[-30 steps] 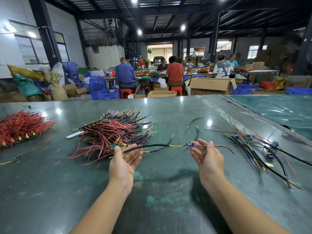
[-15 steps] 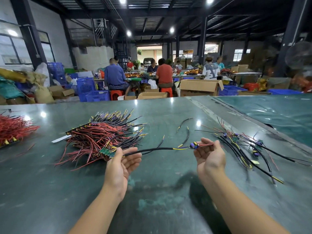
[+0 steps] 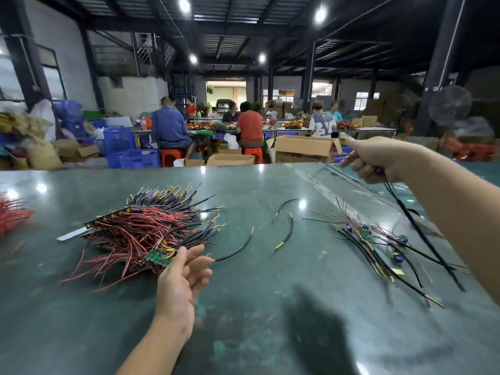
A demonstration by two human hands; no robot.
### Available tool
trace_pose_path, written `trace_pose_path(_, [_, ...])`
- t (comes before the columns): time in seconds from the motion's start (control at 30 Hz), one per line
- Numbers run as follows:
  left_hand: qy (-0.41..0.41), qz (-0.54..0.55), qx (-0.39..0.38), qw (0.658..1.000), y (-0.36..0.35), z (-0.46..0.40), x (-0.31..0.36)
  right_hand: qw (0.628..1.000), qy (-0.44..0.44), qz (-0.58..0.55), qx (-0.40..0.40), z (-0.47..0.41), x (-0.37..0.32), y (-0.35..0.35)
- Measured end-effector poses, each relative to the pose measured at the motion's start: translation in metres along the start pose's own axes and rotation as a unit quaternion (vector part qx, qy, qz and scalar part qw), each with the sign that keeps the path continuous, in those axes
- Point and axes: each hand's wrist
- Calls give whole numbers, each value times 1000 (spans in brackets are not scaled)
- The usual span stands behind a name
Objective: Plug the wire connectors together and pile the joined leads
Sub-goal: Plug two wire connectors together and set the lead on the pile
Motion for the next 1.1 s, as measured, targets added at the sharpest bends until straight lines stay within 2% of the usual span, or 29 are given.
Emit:
trace_pose_path(0.1, [4, 7, 5, 1000, 0, 0, 3, 991, 0, 134, 26, -15, -5, -10])
trace_pose_path(0.17, [5, 6, 8, 1000, -1, 0, 3, 951, 26, 297, 79, -27, 8, -22])
trace_pose_path(0.23, [5, 4, 8, 1000, -1, 0, 3, 918, 45, 371, 132, -34, 24, -36])
trace_pose_path(0.3, [5, 1, 6, 1000, 0, 0, 3, 919, 54, 367, 136, -39, 34, -48])
trace_pose_path(0.4, [4, 1, 10, 1000, -1, -1, 2, 914, 75, 385, 99, -40, 46, -70])
trace_pose_path(0.6, [-13, -1, 18, 1000, 0, -3, -2, 903, 114, 410, -63, -28, 56, -125])
trace_pose_path(0.7, [-92, -14, 85, 992, 3, -5, -3, 888, 142, 415, -134, -17, 64, -164])
trace_pose_path(0.8, [-200, -39, 197, 959, 8, -11, -2, 883, 181, 388, -192, -5, 80, -214])
trace_pose_path(0.87, [-229, -37, 246, 941, 11, -15, -1, 884, 220, 352, -216, 7, 88, -247])
trace_pose_path(0.97, [-225, -45, 272, 935, 15, -20, -3, 857, 322, 343, -210, 21, 97, -281])
trace_pose_path(1.1, [-216, -82, 275, 933, 20, -26, -7, 862, 368, 332, -106, 27, 107, -293])
Point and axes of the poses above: each hand's wrist, its own z-axis away from the middle knuckle, its own y-axis out of the back of the hand, x = y × z
